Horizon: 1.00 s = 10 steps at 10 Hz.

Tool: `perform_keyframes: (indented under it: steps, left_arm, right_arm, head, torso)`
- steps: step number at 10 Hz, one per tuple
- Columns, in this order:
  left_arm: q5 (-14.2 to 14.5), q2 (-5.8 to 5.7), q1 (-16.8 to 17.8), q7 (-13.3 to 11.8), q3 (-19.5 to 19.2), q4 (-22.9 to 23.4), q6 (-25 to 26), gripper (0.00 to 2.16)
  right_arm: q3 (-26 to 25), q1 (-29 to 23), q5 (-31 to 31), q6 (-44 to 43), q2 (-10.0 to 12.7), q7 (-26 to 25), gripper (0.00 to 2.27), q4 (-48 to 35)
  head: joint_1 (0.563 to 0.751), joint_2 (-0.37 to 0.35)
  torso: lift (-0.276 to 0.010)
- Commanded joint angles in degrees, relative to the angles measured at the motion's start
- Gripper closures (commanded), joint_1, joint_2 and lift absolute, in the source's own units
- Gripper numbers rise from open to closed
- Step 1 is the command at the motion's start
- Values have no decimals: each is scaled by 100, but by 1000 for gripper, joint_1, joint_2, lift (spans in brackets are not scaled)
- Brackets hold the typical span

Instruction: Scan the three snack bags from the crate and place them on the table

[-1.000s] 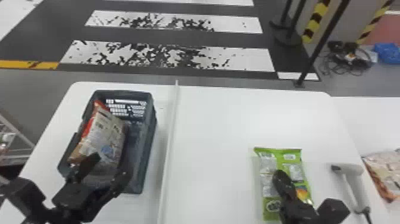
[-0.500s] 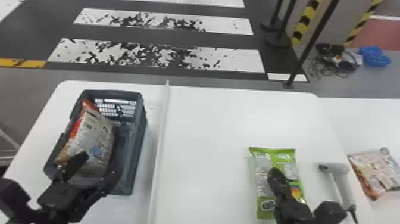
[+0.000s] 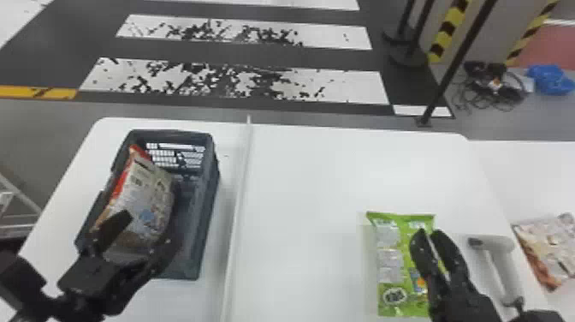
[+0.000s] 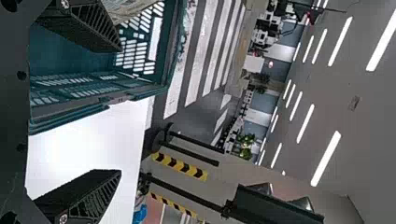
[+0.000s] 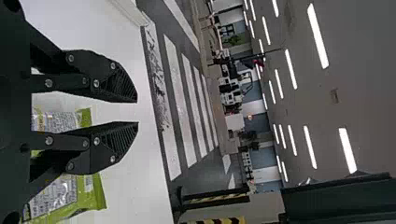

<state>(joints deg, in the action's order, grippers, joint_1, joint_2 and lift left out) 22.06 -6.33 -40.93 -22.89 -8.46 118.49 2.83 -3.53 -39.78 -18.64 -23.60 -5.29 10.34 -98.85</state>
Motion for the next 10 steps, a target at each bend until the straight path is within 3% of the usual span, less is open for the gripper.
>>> perform_keyframes:
  steps: [1, 4, 7, 10]
  left_arm:
    - [9, 0, -134, 118, -15, 131, -410, 70]
    - [-79, -27, -117, 496, 275, 227, -410, 70]
    - [-351, -53, 59, 734, 785, 227, -392, 70]
    - [-483, -79, 147, 830, 1101, 140, -410, 70]
  right_arm:
    - [-376, 58, 71, 334, -16, -14, 46, -2]
    - [-1123, 471, 212, 756, -297, -5, 49, 657]
    - [-1572, 840, 256, 985, -640, 153, 56, 1448]
    - [-1756, 1218, 229, 1143, -895, 522, 60, 2160]
  head:
    - [695, -71]
    - [695, -156]
    - [695, -339]
    - [695, -350]
  torso:
    - [-37]
    - [-37]
    - [-37]
    - [-37]
